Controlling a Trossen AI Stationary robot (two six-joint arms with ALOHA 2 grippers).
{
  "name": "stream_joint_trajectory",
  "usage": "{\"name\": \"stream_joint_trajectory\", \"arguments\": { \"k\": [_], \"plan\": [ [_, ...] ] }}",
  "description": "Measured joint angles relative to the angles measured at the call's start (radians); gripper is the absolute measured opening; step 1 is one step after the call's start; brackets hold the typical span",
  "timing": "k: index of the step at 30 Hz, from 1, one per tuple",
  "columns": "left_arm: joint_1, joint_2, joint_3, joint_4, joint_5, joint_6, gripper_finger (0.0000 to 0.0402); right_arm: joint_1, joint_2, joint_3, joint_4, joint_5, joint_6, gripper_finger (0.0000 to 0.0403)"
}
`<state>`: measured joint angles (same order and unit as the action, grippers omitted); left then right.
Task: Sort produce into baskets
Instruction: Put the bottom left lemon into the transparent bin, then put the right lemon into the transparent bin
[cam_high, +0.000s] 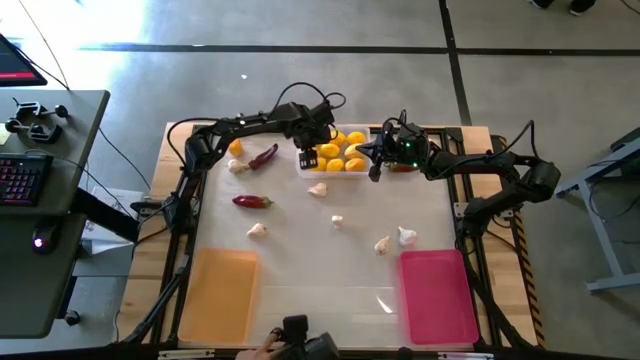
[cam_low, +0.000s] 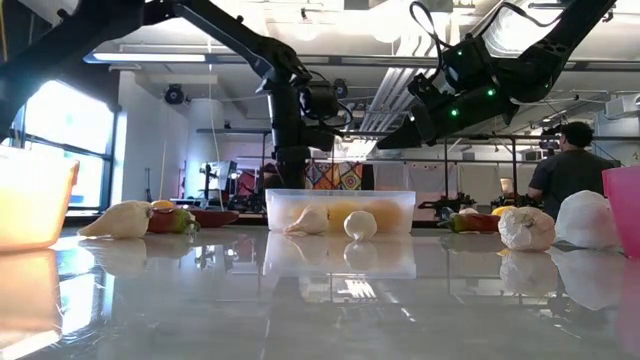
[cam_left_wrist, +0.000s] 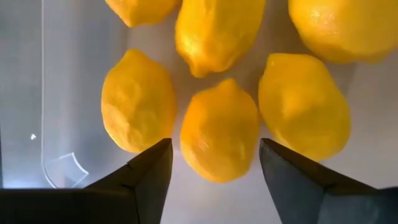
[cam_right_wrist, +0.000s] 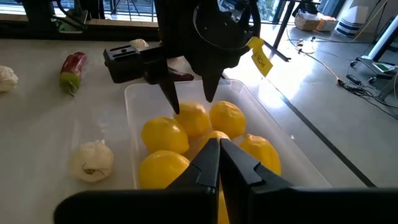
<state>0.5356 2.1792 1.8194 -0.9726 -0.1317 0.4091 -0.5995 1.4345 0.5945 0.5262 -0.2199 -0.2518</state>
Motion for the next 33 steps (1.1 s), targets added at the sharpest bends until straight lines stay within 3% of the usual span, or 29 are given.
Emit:
{"name": "stream_joint_trajectory", "arguments": {
  "k": [8,11,17,24,33],
  "plan": [
    [0.019,-0.006,0.0,0.011,0.068,-0.004,0.0221,0.0,0.0,0.0,-0.021,0.0,0.0,0.0],
    [0.021,-0.029,-0.001,0.064,0.083,-0.003,0.0199,0.0,0.0,0.0,-0.041,0.02,0.008,0.0],
    [0.019,-0.104,-0.078,0.269,0.238,-0.011,0.0147,-0.001,-0.031,0.0,-0.145,0.139,0.008,0.0],
    [-0.012,-0.263,-0.363,0.646,0.276,-0.014,0.0096,-0.003,-0.133,0.0,-0.387,0.327,0.052,0.0],
    [-0.083,-0.563,-0.869,1.221,0.281,-0.072,0.0067,-0.035,-0.268,0.0,-0.744,0.599,0.266,0.0]
  ]
}}
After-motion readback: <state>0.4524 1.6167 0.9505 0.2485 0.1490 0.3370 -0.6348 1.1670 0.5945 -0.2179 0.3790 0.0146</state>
